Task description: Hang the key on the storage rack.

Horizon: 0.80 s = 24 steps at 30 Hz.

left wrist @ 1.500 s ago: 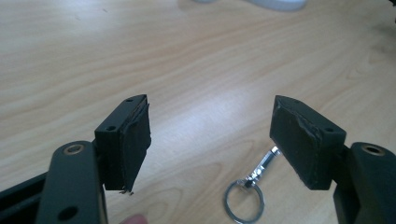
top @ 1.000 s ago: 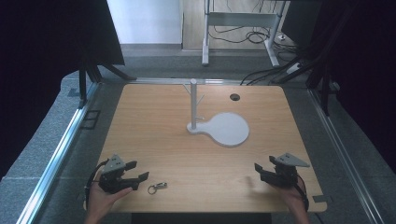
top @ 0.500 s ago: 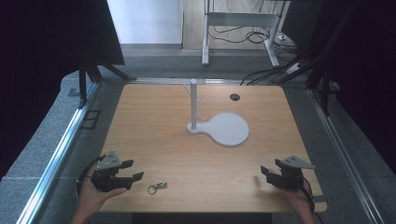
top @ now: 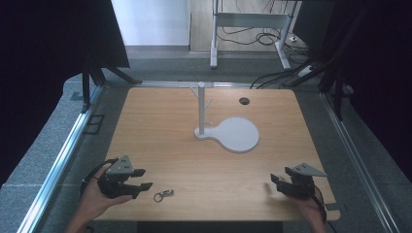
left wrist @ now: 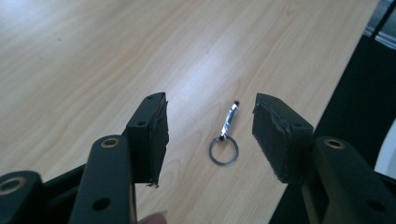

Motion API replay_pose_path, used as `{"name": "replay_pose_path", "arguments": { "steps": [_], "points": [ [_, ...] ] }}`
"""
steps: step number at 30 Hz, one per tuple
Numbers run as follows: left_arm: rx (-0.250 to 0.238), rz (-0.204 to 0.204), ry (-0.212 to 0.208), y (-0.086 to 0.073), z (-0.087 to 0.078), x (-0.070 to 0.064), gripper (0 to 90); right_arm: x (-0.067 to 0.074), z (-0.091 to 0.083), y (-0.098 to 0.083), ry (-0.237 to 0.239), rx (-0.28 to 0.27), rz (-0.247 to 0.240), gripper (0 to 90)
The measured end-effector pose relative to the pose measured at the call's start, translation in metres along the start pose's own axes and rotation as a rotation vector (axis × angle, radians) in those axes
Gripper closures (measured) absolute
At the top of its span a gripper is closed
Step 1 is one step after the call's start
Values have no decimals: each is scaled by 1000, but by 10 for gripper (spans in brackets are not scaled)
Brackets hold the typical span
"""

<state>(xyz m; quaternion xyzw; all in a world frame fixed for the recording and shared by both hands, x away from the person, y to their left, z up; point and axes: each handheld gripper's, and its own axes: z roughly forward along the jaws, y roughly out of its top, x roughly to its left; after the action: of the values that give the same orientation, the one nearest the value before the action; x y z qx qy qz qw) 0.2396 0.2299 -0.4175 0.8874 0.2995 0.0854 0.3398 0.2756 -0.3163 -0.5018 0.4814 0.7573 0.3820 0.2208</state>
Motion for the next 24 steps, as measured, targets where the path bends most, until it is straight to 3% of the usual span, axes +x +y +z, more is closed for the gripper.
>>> {"name": "replay_pose_path", "arguments": {
  "steps": [8,11,24],
  "points": [
    [48,49,-23,4,7,-3,505,5,4,0,22,20,-33,332],
    [98,84,-33,10,12,-4,517,4,3,0,28,18,-35,331],
    [196,117,-52,18,33,-3,539,5,7,-3,24,41,-36,330]
  ]
}}
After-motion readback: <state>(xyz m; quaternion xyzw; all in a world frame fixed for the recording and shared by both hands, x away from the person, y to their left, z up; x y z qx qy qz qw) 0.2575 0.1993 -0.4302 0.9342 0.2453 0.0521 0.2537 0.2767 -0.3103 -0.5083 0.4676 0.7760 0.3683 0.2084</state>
